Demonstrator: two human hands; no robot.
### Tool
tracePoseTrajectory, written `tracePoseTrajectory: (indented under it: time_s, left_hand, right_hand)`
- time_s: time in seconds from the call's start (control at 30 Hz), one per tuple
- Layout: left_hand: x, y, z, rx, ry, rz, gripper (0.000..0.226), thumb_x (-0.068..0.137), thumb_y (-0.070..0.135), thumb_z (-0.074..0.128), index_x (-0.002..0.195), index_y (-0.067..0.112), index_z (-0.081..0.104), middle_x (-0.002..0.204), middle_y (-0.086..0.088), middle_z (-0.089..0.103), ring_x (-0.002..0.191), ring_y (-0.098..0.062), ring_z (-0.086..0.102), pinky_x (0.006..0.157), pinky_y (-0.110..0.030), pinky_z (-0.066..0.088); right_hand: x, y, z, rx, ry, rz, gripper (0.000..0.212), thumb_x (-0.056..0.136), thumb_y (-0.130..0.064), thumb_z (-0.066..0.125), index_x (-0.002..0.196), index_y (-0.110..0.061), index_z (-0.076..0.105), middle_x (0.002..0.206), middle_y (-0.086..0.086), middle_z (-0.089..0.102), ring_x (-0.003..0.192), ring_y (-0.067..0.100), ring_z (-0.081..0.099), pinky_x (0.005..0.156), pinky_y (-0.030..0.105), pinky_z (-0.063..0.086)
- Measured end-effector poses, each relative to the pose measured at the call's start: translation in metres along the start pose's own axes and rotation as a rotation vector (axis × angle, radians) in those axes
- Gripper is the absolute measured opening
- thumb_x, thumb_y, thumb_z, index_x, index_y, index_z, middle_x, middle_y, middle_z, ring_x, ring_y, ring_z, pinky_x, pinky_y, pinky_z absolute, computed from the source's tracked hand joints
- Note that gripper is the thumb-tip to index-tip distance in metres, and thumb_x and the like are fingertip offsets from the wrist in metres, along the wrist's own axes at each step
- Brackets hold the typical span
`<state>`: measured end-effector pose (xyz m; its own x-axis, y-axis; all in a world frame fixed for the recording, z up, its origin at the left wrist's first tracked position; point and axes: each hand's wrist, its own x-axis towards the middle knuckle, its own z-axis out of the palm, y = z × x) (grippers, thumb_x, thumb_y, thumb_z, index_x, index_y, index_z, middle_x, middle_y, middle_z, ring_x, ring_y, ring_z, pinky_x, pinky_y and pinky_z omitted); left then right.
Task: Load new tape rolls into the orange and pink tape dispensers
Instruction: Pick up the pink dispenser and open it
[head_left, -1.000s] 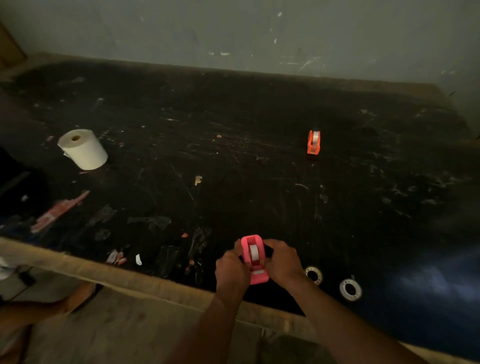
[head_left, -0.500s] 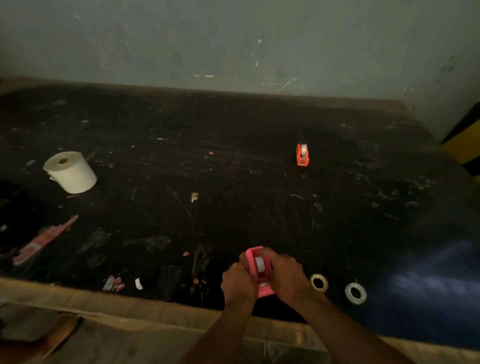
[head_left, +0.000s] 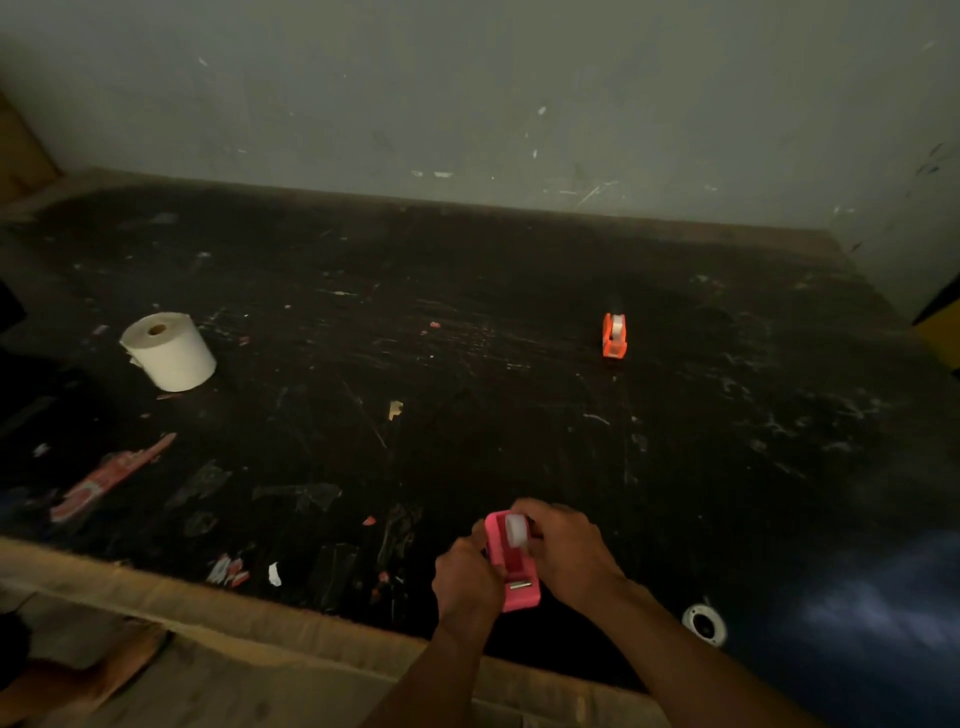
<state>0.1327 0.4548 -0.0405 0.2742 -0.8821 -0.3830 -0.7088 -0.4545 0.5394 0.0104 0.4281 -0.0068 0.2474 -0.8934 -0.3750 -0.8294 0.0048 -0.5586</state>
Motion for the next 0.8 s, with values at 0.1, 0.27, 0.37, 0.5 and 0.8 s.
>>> tracePoseTrajectory:
  time_s: [0.1,0.27,0.37,0.5,0.8]
  left_hand:
    - [-0.004,0.004,-0.007,0.025,-0.022,-0.008,0.059,0.095,0.031,0.052,0.151,0.022,0.034,0.136,-0.007,0.059,0.125,-0.024,0.057,0.101,-0.032,0.045]
    - [-0.008,0.006,-0.014,-0.146,0.065,0.078,0.054,0.096,0.016,0.054,0.148,0.018,0.042,0.13,-0.004,0.065,0.111,-0.011,0.064,0.096,-0.019,0.049]
    - [-0.013,0.016,-0.009,-0.39,-0.094,0.145,0.041,0.095,0.015,0.057,0.135,0.02,0.06,0.124,-0.001,0.07,0.105,-0.007,0.065,0.093,-0.018,0.049]
    - [-0.014,0.019,0.004,-0.695,-0.242,0.078,0.024,0.092,0.012,0.063,0.111,0.017,0.075,0.101,-0.004,0.077,0.097,-0.019,0.073,0.092,-0.041,0.059]
    - [-0.033,0.032,0.027,-0.711,-0.45,-0.009,0.022,0.094,0.006,0.059,0.111,0.004,0.071,0.106,-0.015,0.074,0.099,-0.025,0.072,0.085,-0.034,0.06]
  right_hand:
    - [-0.01,0.002,-0.009,0.043,0.085,0.004,0.046,0.085,-0.024,0.066,0.128,-0.032,0.053,0.125,-0.001,0.057,0.112,0.012,0.058,0.1,0.035,0.049]
    - [-0.017,0.007,-0.017,0.055,0.126,0.114,0.055,0.09,-0.01,0.061,0.14,-0.025,0.045,0.141,0.002,0.051,0.129,0.016,0.049,0.11,0.037,0.042]
    - [-0.024,0.007,-0.016,0.09,0.158,0.129,0.055,0.089,-0.007,0.062,0.139,-0.026,0.048,0.139,0.0,0.054,0.128,0.015,0.051,0.11,0.037,0.042]
    - [-0.04,0.011,-0.013,0.161,0.206,0.124,0.054,0.087,-0.004,0.061,0.136,-0.026,0.053,0.132,0.0,0.062,0.122,0.013,0.057,0.106,0.031,0.045]
    - [-0.083,0.035,-0.005,0.172,0.31,0.267,0.046,0.086,-0.009,0.063,0.129,-0.025,0.06,0.125,0.002,0.067,0.117,0.018,0.061,0.103,0.029,0.047]
